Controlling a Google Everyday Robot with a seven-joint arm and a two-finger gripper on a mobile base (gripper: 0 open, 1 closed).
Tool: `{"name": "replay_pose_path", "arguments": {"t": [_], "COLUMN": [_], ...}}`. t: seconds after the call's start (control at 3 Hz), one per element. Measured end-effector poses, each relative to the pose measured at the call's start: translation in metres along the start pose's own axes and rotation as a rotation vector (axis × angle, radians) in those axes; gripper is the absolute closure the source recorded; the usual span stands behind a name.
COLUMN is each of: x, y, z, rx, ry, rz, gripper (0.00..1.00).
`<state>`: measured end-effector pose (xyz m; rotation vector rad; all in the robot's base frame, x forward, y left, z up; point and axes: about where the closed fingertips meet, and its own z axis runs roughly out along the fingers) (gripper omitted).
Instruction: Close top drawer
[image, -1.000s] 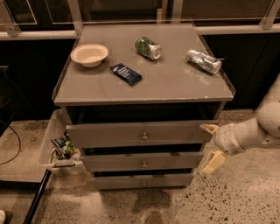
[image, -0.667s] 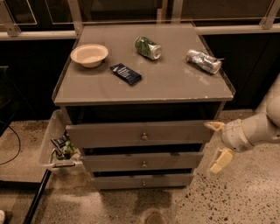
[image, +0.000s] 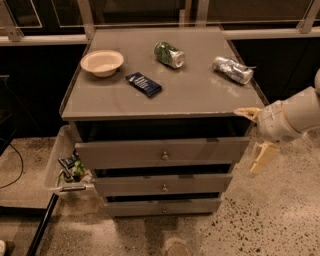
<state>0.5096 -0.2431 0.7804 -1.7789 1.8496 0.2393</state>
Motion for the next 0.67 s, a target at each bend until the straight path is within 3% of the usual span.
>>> {"name": "replay_pose_path", "arguments": {"t": [0.33,0.67], "x": [-0.0232,-0.0252], "y": [-0.0169,-0.0178], "z": [-0.0396,-0.0432], "rx": [0.061,0.067], "ry": [0.075,0.081], "rz": [-0.089,-0.097], "gripper": [0.00,0.00]}}
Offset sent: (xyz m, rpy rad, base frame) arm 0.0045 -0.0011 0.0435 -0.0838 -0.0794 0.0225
